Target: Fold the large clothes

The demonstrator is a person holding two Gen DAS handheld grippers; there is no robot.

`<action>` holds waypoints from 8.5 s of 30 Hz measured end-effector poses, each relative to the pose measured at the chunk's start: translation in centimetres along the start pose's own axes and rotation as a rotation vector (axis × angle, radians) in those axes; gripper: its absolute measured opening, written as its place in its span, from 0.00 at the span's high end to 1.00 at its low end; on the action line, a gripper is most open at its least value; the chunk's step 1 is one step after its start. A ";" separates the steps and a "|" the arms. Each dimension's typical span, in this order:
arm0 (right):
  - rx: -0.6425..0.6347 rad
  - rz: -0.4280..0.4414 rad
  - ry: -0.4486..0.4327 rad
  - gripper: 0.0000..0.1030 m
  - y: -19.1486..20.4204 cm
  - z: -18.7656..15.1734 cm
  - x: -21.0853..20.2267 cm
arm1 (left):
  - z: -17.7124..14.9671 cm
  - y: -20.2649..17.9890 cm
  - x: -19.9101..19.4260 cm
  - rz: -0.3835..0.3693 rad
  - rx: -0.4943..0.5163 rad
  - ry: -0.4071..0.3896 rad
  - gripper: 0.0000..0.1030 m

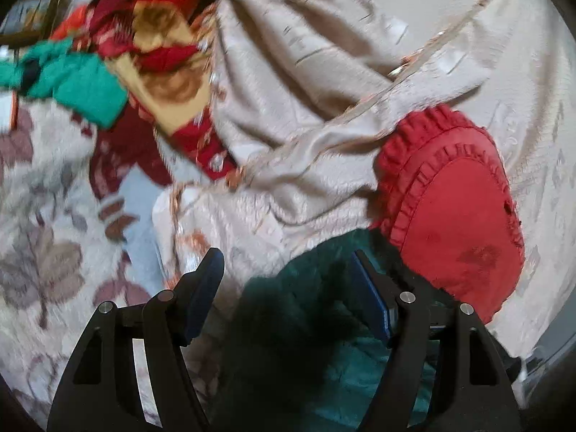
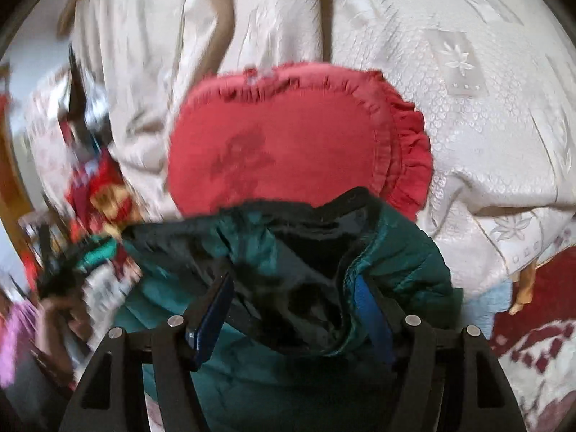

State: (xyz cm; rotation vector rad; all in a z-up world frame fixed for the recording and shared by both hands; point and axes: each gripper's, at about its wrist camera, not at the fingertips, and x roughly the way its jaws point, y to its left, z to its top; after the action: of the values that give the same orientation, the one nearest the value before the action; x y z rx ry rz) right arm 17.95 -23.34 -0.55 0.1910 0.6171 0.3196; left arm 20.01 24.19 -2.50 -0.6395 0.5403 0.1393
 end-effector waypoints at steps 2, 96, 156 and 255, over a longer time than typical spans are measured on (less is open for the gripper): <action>0.008 -0.025 0.017 0.35 -0.3 -0.3 0.4 | -0.2 0.0 0.3 -0.001 0.002 0.018 0.30; 0.074 -0.241 0.149 0.00 -6.8 -5.7 -5.4 | -2.8 -0.9 -1.5 -0.035 0.434 0.311 0.21; 0.131 0.221 0.220 0.43 -14.4 -6.5 6.0 | -3.1 3.2 9.7 -0.302 0.363 0.521 0.26; 0.083 -0.250 0.368 0.00 -3.3 -8.7 2.4 | -9.7 -4.3 -1.8 0.089 0.528 0.269 0.35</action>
State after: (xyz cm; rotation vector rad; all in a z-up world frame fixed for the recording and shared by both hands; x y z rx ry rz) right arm 15.35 -24.88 -9.69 0.1331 1.0088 0.0853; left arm 15.49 15.01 -5.80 -0.1169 0.8289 -0.0105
